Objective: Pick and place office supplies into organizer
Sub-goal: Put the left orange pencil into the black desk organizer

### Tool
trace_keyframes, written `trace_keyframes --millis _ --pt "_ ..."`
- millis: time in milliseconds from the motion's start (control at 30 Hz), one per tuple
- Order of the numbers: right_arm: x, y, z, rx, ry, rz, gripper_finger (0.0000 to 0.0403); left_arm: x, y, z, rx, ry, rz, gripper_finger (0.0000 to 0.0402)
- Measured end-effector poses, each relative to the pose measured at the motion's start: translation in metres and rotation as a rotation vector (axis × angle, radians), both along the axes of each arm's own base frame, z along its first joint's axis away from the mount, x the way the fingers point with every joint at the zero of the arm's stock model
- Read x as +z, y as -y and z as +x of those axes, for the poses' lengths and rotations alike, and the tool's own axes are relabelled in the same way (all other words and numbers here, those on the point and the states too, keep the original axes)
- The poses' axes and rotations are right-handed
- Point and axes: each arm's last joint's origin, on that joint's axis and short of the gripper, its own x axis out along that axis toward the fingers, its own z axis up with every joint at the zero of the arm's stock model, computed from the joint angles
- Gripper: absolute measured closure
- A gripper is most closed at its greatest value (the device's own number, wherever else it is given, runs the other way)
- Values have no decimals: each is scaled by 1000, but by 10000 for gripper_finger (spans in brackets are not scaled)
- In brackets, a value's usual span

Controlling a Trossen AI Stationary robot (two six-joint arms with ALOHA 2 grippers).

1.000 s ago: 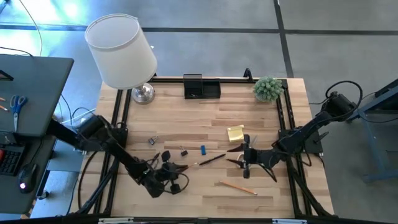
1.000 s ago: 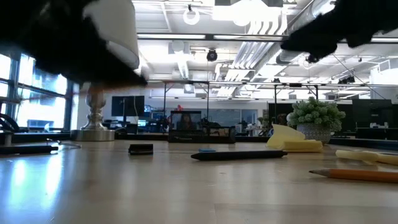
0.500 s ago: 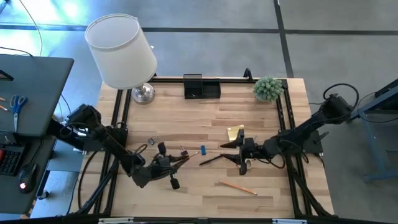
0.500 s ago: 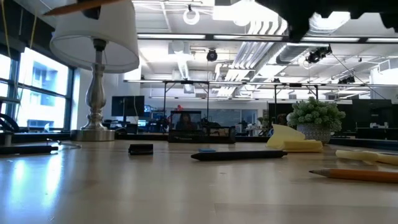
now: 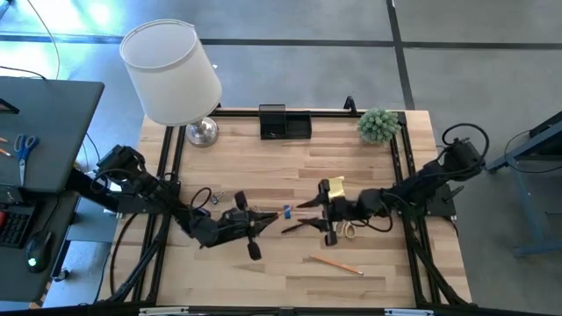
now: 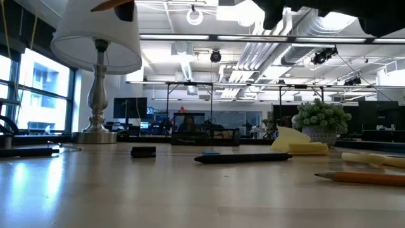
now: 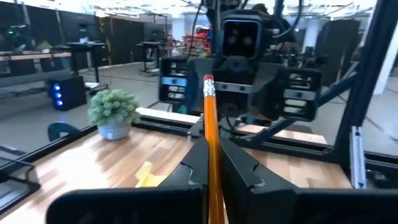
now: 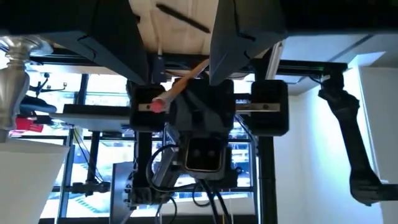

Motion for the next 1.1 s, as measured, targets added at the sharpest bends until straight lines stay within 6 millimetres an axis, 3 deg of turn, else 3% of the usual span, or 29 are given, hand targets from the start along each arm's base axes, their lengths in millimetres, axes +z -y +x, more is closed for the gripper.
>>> trace_keyframes --millis 400,800,1100 --pt "4 14 6 65 26 45 236 0 1 0 -35 1 2 400" --pt "8 12 5 131 67 17 236 0 2 1 -80 2 2 400" --pt "14 7 21 125 53 -20 236 1 2 1 -82 13 -2 398"
